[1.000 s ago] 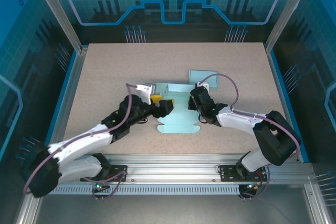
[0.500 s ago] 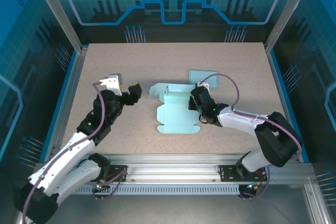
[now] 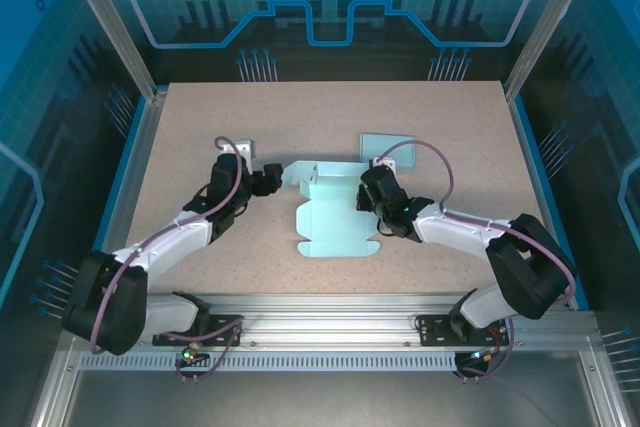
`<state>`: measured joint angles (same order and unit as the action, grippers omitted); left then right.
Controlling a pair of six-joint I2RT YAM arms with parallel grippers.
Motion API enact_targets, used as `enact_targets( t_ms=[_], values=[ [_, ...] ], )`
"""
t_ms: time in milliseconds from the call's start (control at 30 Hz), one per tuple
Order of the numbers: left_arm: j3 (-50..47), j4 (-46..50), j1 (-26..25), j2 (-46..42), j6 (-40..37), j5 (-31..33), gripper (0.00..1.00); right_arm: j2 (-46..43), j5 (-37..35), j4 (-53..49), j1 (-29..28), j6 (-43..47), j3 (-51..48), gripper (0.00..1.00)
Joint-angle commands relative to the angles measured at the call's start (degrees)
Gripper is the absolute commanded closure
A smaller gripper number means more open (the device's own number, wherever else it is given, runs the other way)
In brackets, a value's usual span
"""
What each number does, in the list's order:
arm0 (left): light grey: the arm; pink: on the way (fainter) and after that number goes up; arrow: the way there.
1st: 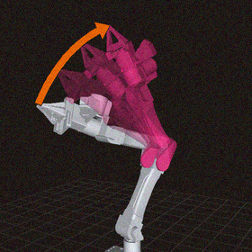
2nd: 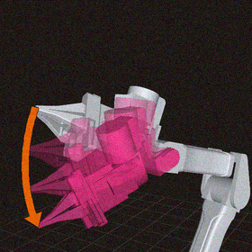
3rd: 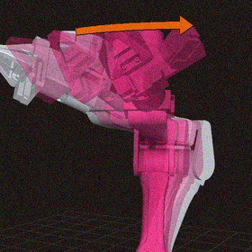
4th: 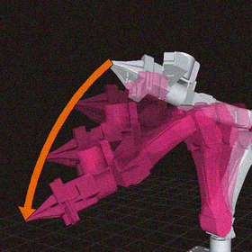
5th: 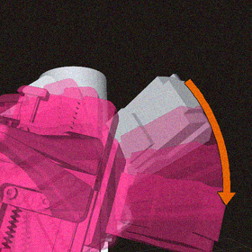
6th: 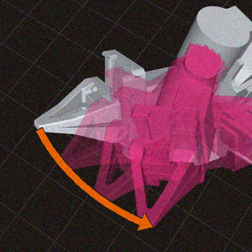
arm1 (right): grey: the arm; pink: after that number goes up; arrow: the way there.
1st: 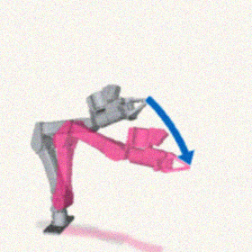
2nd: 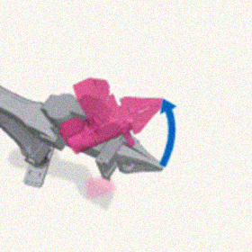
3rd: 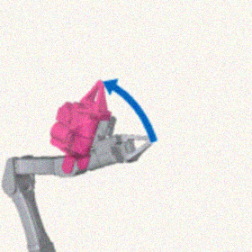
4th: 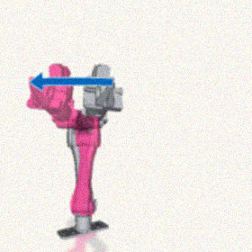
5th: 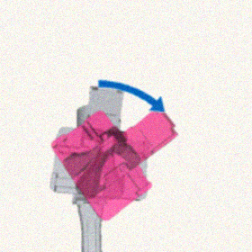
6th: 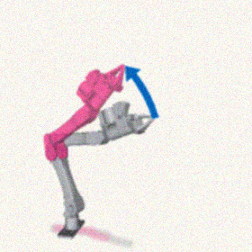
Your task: Fold the paper box
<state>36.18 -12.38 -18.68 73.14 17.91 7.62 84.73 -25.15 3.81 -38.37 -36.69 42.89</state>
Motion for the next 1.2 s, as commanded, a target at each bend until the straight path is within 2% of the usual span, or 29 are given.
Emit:
enact_targets(
  t_ms=[0, 167, 267, 533, 767, 967, 1167],
  values=[
    [1.2, -6.4, 0.4, 1.7, -0.4, -8.5, 0.17, 1.8, -1.4, -1.5, -0.9, -1.5, 2.8, 1.00],
    [-0.7, -11.1, 0.1, 4.2, 1.1, -17.0, 0.17, 4.4, -1.7, -2.6, -0.6, -1.7, 4.9, 1.00],
    [-1.4, -11.9, -1.1, 5.6, 1.4, -19.9, 0.18, 5.8, -1.6, -3.1, -0.4, -2.0, 5.9, 1.00],
    [-4.5, -14.8, -5.8, 7.0, -0.3, -20.4, 0.19, 8.5, -0.8, -4.3, 0.0, -2.7, 7.2, 1.00],
    [-5.9, -16.8, -7.3, 6.6, -4.1, -22.8, 0.26, 9.3, -0.4, -4.3, 0.1, -2.9, 7.1, 1.00],
    [-4.8, -14.1, -8.8, 6.6, -8.8, -25.2, 0.26, 10.0, 0.1, -4.7, 0.1, -2.6, 9.4, 1.00],
    [-4.5, -10.5, -8.9, 5.2, -11.4, -24.2, 0.28, 10.8, 0.2, -4.9, 0.1, -2.2, 9.9, 1.00]
  ],
)
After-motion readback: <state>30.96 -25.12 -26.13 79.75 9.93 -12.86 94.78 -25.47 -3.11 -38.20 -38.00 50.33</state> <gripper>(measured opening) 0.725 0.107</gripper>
